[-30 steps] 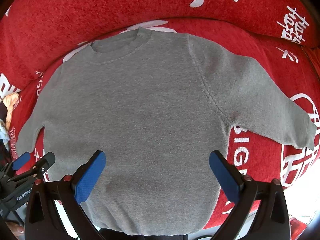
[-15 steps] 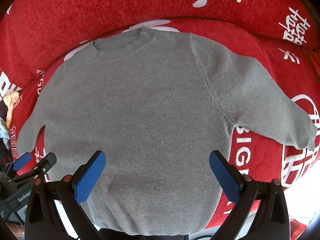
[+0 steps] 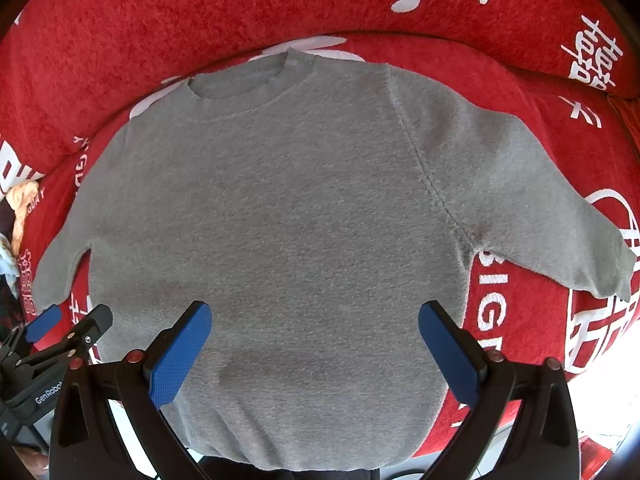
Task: Fold small clothes
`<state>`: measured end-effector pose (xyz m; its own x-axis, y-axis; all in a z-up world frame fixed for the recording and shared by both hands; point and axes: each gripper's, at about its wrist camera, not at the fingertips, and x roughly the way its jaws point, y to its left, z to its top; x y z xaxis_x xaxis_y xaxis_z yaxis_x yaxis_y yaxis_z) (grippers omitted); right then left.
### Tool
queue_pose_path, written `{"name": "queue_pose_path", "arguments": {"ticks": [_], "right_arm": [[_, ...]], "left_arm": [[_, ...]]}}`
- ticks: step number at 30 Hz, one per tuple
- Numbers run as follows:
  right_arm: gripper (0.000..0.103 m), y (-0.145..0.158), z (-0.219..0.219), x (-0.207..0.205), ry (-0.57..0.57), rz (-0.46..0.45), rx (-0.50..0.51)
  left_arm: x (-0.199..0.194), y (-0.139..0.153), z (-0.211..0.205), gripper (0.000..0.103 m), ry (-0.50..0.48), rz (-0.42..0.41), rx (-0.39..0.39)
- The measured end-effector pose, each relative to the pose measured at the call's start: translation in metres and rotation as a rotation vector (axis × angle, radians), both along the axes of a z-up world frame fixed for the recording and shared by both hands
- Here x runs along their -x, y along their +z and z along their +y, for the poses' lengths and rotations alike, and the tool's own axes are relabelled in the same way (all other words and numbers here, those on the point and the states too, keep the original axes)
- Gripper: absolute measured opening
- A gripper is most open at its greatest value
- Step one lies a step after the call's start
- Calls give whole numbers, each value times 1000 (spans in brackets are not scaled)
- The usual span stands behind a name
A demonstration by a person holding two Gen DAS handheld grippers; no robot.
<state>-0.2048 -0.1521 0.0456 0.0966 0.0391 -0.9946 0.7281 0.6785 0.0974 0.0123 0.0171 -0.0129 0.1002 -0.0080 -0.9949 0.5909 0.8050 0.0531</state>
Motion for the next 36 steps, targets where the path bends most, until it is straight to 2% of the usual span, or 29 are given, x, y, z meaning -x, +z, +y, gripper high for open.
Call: {"name": "queue_pose_path", "arguments": {"ticks": [17,29,36], "right_arm": [[103,1,4,-2,1,-1,1],[103,6,10,-6,6,-1,8],[103,8,22,-16,17,-4,10]], "left_arm": [[0,0,4,103,12,2,7],[-5,3,10,103,32,18,44],[-13,-4,31,103,79,67,77]]}}
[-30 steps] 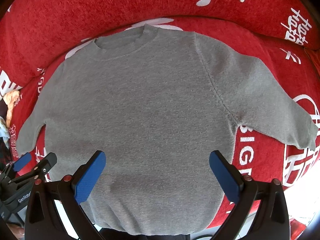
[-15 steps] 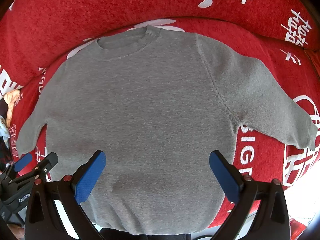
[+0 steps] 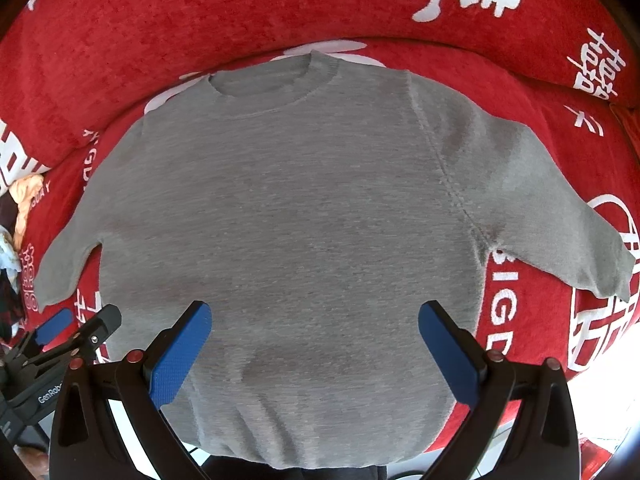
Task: Fold small clothes
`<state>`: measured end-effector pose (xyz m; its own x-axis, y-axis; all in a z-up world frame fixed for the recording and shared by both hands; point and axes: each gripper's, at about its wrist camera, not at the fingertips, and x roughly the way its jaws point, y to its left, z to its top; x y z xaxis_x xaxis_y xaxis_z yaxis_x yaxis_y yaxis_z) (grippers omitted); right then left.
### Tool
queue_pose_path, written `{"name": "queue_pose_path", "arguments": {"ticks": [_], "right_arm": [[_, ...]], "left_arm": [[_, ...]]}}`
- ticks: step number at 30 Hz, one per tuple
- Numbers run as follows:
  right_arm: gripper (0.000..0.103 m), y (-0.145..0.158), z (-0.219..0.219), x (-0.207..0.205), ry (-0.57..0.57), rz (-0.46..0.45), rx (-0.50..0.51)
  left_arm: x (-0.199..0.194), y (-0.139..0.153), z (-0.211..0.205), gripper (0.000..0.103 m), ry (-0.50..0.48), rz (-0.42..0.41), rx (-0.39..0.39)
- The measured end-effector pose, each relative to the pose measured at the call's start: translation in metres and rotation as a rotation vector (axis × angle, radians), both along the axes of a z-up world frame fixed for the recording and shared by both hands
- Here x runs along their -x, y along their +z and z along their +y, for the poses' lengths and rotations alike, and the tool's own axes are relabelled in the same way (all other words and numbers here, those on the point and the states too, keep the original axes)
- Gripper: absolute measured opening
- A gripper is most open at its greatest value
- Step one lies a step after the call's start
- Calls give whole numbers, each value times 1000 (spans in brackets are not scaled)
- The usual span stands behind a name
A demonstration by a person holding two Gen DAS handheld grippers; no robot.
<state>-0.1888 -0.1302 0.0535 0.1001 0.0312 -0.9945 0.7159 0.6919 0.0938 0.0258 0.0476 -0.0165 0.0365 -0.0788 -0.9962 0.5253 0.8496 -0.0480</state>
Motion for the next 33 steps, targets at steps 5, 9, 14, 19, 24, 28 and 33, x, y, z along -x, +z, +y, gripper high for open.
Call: {"name": "queue_pose_path", "arguments": {"ticks": [5,9,14,19,24,28,33], "right_arm": [[103,-1,16,-12,30,-7,-7],[103,-3,40,-28,80,-16,-27],[103,-6,74,-49,147,-38,-57],[103,-12,110,-69,226,-71,-90],[103,-23,140,-82,294,-80,-118],[103,-35,159,-88,323,-66,-150],[103,-41,172,-97,360,-56,-161]], "left_arm": [[-11,-4,25,103,61,45,56],[-33,-6,61,103,152,67,136],[-73,-15,133,103,334,47,231],[-109,-41,214,103,549,58,349],[-138,-82,255,103,686,137,493],[-150,-102,260,103,772,197,592],[-161,-99,252,102,782,138,620]]}}
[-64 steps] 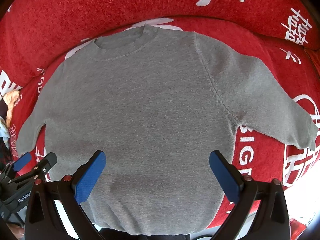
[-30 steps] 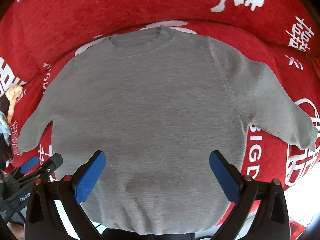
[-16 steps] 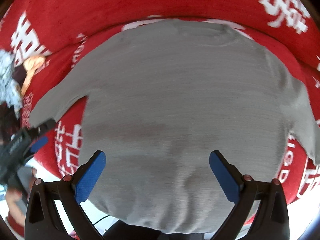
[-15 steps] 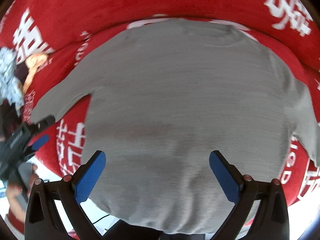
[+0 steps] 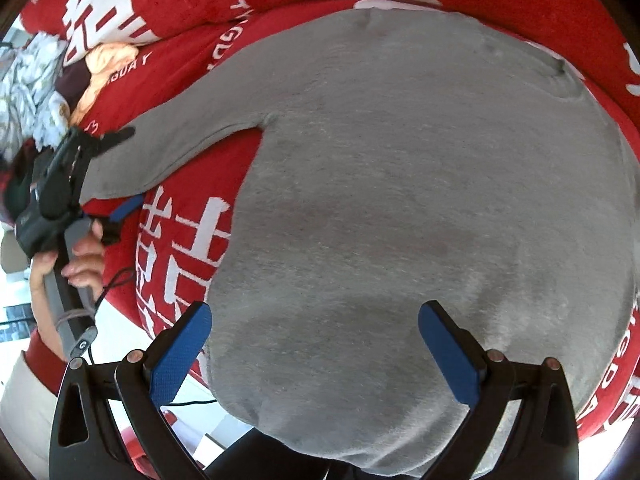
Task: Fold small clothes
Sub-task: 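Grasp the sleeve cuff with the left gripper and fold it across the body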
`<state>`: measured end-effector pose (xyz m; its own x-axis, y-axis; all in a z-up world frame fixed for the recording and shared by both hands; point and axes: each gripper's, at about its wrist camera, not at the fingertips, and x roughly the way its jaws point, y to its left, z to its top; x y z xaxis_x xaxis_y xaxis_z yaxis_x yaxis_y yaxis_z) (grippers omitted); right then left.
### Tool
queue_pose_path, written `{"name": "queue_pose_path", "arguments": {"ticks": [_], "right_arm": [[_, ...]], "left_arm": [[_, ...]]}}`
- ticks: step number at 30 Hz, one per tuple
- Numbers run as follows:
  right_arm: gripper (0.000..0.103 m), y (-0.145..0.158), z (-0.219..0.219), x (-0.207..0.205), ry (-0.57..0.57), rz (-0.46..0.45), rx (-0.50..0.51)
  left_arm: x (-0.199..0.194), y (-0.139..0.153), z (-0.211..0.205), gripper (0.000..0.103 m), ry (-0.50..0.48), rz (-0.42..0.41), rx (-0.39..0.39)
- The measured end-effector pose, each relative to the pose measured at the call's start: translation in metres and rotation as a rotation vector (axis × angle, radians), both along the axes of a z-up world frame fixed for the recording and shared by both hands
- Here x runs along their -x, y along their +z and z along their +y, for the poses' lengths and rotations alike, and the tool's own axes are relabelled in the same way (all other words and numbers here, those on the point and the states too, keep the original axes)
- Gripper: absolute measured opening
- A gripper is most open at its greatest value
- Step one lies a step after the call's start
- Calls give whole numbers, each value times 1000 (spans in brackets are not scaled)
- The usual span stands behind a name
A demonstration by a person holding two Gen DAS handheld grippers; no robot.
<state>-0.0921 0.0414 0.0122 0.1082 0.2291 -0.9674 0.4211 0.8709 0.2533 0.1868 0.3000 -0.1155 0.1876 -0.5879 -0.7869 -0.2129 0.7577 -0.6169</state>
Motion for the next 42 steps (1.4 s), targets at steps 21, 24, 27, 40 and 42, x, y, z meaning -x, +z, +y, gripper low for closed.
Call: {"name": "queue_pose_path", "arguments": {"ticks": [21,24,27,40,42], "right_arm": [[103,16,-40,29,-168,-37,5],[103,20,-61,45,-232,-55,0],[103,22,-89,64,-299,-71,17],[103,-4,-172,139,-494,2,59],[103,-3,-173,133,-476,-4,68]], "left_arm": [[14,132,-119,10,-456,-598,-261],[40,148,-180,10,-605,-665,-202],[71,148,-237,10,-736,-672,-157],[142,84,-304,71,-893,-514,-319],[137,96,-281,78,-852,-526,-343]]}}
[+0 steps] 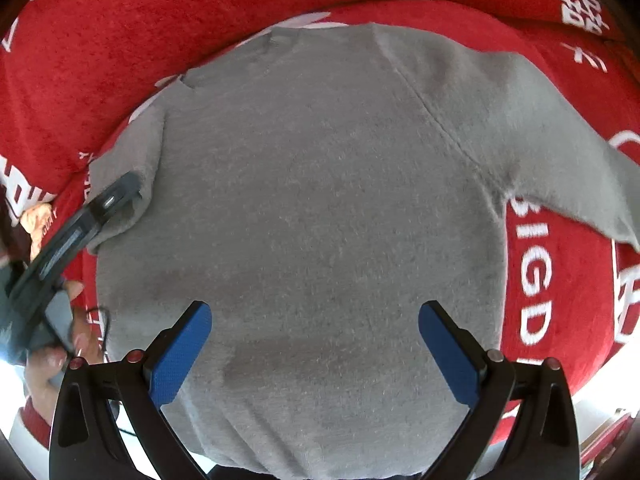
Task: Fold small clothes
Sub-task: 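Grasp the sleeve cuff with the left gripper and fold it across the body, then grasp the other sleeve cuff with the right gripper and fold it across the body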
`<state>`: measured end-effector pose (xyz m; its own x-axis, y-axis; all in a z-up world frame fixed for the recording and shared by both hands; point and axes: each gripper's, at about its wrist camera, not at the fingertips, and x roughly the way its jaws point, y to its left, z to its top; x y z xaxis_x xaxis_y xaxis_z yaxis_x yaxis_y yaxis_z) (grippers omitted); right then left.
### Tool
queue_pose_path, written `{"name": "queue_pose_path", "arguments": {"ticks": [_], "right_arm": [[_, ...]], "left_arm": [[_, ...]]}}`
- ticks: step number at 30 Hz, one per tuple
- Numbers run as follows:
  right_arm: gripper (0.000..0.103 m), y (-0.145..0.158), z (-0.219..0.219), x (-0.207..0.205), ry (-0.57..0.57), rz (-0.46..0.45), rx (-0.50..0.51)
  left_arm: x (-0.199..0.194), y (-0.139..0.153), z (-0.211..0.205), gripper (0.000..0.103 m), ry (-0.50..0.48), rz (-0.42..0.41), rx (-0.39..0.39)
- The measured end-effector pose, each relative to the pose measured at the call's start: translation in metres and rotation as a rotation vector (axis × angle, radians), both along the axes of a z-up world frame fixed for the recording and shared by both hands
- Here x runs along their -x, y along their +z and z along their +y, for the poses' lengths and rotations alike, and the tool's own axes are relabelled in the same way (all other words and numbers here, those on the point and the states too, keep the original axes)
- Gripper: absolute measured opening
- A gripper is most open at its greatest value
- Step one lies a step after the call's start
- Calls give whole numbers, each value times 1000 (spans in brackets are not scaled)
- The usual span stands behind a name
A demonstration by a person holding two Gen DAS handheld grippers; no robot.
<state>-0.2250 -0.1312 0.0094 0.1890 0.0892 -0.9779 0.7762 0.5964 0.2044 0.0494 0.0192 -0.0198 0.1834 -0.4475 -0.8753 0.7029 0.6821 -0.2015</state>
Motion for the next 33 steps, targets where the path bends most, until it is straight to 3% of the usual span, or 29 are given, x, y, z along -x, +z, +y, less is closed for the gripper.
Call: {"name": "queue_pose_path", "arguments": {"ticks": [4,9,13,17,18,20,21,22,26,28,33], "right_arm": [[103,15,8,-41,105,-42,67],[102,25,55,-141,376,-166,145],[95,9,114,-219,637,-225,216],[94,-15,169,-270,830,-214,304],[91,-21,179,-278,865,-204,326],[71,-38,195,-289,913,-155,406],[33,-42,195,-292,914,-134,416],[21,-43,190,-294,890,-131,384],[16,-5,132,-283,572,-304,255],[16,16,97,-262,443,-364,243],[16,28,-2,-193,116,-396,159]], "left_arm": [[-25,12,63,78,138,-21,-55],[-67,-2,146,78,364,33,-154],[-85,-12,201,78,500,83,-168],[-86,-21,218,78,527,97,-183],[-85,-23,220,78,526,103,-184],[-83,-26,221,78,515,117,-186],[-82,-27,219,78,505,122,-186],[-81,-28,216,78,490,128,-184],[-87,-24,188,78,432,152,-131],[-95,-21,168,78,385,172,-96],[-117,-20,112,78,279,175,-69]]}}
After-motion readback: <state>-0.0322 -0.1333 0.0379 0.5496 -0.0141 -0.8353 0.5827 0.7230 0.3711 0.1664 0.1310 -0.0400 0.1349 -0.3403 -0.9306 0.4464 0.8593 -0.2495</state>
